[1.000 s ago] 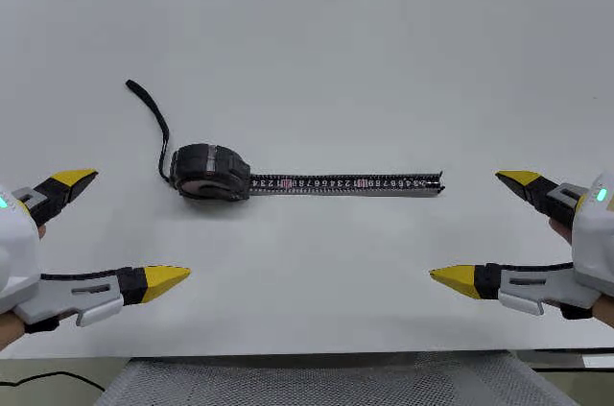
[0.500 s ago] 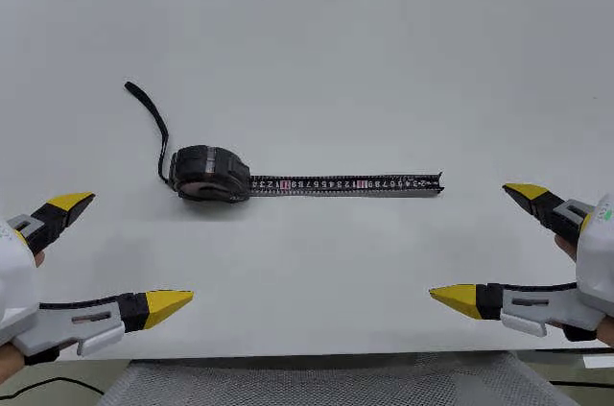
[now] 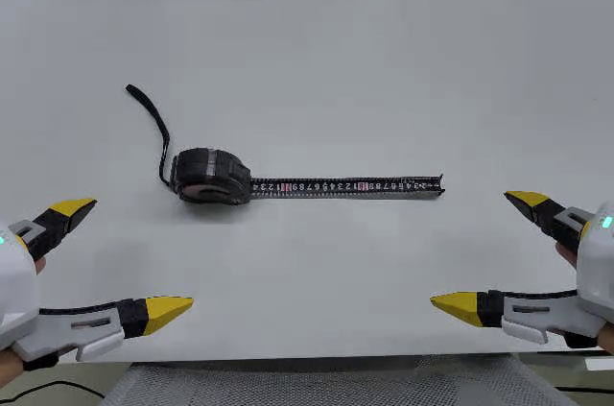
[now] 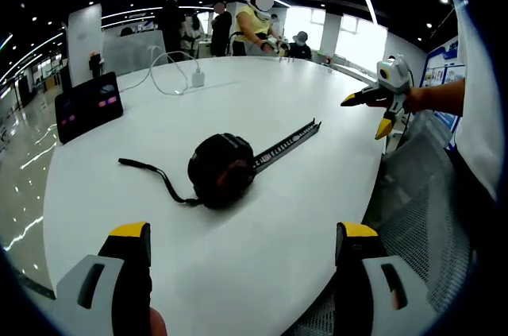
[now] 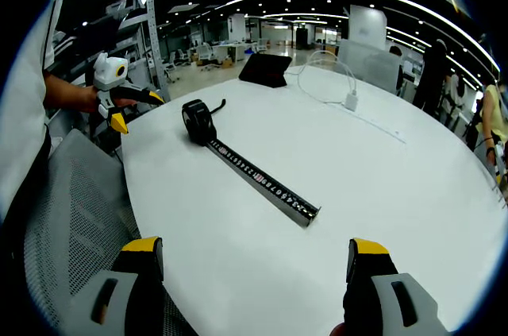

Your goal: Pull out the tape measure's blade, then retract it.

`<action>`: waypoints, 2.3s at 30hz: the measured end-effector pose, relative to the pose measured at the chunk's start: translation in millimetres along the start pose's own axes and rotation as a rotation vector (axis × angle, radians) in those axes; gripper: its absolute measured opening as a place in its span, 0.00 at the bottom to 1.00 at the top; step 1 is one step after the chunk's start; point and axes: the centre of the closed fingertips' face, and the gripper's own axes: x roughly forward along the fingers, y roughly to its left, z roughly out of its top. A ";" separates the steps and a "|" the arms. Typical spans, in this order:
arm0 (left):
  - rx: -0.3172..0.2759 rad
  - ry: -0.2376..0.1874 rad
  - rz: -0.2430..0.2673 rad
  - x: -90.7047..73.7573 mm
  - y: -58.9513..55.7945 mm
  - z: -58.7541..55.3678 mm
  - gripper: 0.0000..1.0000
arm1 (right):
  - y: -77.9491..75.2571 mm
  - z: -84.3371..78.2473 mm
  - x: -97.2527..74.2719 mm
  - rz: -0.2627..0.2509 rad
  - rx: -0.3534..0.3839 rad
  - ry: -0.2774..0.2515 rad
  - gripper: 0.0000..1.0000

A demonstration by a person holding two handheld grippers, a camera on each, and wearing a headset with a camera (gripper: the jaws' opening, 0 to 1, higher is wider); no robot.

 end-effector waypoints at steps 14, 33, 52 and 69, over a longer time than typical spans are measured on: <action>0.000 0.000 -0.008 0.0 -2.6 0.0 0.94 | 0.7 -1.2 -1.1 -0.003 0.001 0.000 0.95; 0.004 -0.002 -0.006 0.6 -3.0 2.5 0.93 | 3.5 1.0 0.0 -0.001 -0.003 -0.002 0.95; 0.007 0.001 -0.008 1.8 -3.4 2.9 0.93 | 0.5 -0.6 -0.9 -0.004 -0.008 0.002 0.94; 0.008 -0.001 -0.006 2.2 -3.0 3.8 0.92 | 1.3 1.6 -1.9 -0.006 -0.015 0.000 0.94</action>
